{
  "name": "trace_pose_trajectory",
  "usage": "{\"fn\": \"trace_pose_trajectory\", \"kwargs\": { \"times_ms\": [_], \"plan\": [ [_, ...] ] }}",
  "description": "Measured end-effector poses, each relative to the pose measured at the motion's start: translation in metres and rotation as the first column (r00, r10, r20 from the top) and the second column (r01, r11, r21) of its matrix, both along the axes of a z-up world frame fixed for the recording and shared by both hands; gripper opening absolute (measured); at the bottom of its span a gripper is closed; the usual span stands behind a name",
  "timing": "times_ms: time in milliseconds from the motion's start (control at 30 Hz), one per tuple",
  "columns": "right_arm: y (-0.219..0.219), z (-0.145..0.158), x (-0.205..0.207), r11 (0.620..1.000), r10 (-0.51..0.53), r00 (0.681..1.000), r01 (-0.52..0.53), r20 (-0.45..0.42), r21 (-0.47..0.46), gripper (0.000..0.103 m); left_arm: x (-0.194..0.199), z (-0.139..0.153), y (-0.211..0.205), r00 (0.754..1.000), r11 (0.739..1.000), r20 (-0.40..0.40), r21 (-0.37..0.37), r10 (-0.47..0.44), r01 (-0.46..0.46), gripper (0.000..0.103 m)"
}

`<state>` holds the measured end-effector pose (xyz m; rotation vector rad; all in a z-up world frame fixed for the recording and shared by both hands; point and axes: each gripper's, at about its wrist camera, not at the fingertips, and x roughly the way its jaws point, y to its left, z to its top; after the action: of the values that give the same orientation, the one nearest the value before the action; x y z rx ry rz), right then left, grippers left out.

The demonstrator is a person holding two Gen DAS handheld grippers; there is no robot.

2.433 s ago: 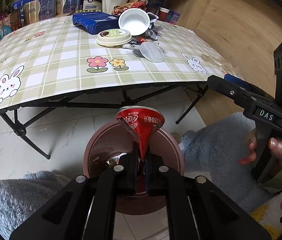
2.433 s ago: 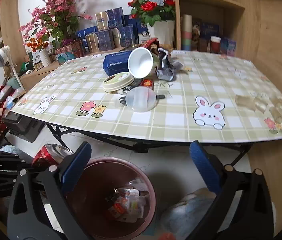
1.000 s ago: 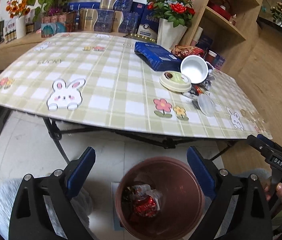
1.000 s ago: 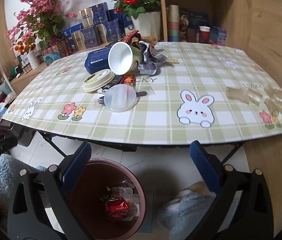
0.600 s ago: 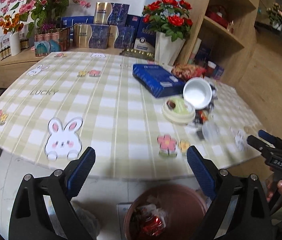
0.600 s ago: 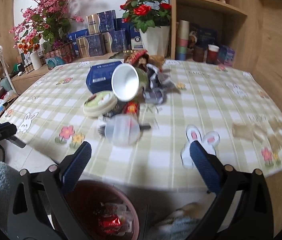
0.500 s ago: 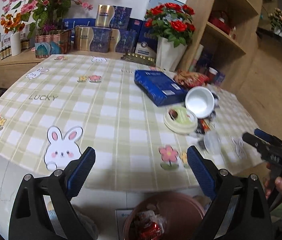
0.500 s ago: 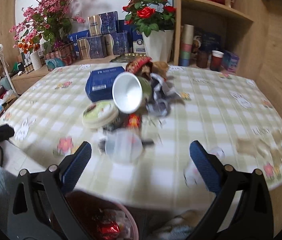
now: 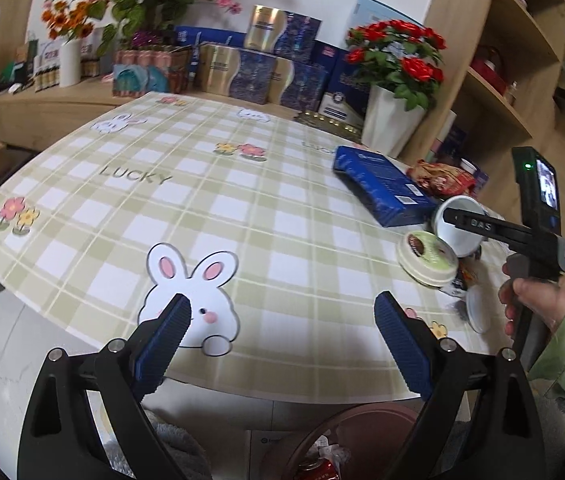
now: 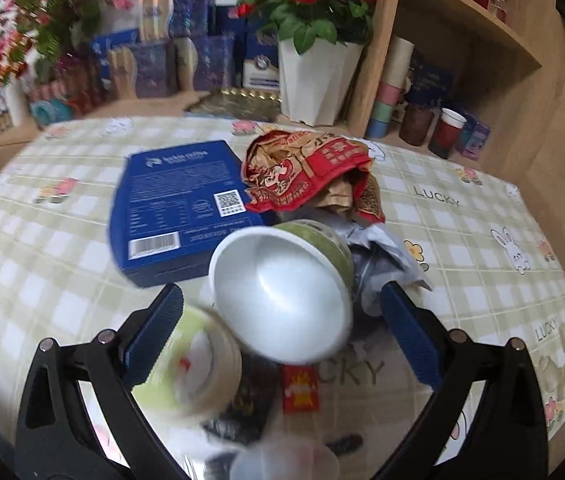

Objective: Collect trash
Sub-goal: 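Grasp the white paper cup with the right tool while the left tool reaches the blue box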

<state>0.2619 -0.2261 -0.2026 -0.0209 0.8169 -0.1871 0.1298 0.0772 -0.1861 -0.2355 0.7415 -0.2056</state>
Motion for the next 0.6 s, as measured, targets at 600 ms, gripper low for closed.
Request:
{"fn": "trace_pose_trajectory", "kwargs": {
  "times_ms": [600],
  "plan": [
    [-0.018,0.013,-0.008,0.983,0.015,0.999,-0.022,0.039,0.18,0.088,-0.001,-0.009,0.004,0.999,0.995,-0.017,-0.091,-0.034,0.032,0.09]
  ]
}}
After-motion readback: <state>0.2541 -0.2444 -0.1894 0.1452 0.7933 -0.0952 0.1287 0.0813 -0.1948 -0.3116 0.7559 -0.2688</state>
